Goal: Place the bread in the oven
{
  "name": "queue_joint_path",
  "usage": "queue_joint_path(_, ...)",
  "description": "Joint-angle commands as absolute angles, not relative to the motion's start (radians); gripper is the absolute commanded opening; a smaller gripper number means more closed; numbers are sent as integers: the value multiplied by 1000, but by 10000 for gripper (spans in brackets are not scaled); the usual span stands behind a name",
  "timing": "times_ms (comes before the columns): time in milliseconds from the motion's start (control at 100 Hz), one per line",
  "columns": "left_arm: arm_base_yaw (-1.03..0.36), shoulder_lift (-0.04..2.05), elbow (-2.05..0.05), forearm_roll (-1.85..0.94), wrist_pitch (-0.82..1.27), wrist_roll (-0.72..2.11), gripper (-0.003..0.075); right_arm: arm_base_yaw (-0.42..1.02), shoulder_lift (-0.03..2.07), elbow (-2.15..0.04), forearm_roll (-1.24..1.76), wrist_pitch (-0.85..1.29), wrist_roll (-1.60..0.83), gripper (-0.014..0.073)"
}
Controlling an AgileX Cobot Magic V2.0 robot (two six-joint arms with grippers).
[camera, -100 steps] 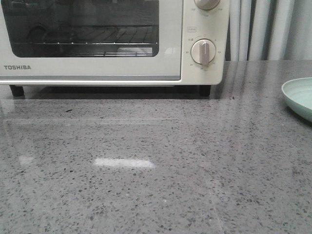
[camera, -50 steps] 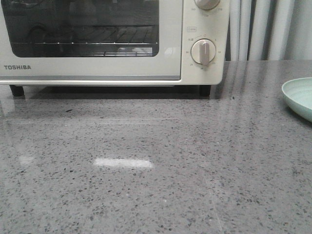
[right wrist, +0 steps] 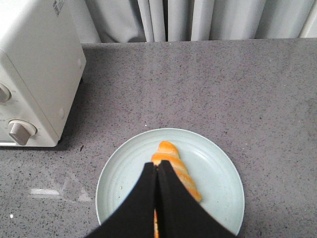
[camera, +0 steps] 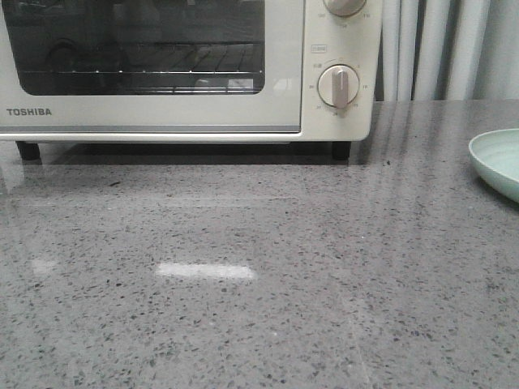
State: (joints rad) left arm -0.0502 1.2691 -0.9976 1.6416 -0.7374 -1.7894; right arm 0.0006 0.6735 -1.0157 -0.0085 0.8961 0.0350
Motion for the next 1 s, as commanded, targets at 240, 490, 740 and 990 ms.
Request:
queue_joint_path(240,-56,1315,-1034,1633,-791,-1799,-22,4,683,-1048,-9,825,22,-76)
queue_joint_path(490,-56,1346,-999,1670,-873,-1801,-22,4,683,-1048,-9,825,22,-76)
queue_joint_path(740,-56,1332,-875,1704,-901,-1790,-22,4,683,-1048,-9,825,22,-76)
queue_joint_path(990,-56,1192,-723,1704,-929,-1776,-22,4,683,-1048,-9,827,22,-76)
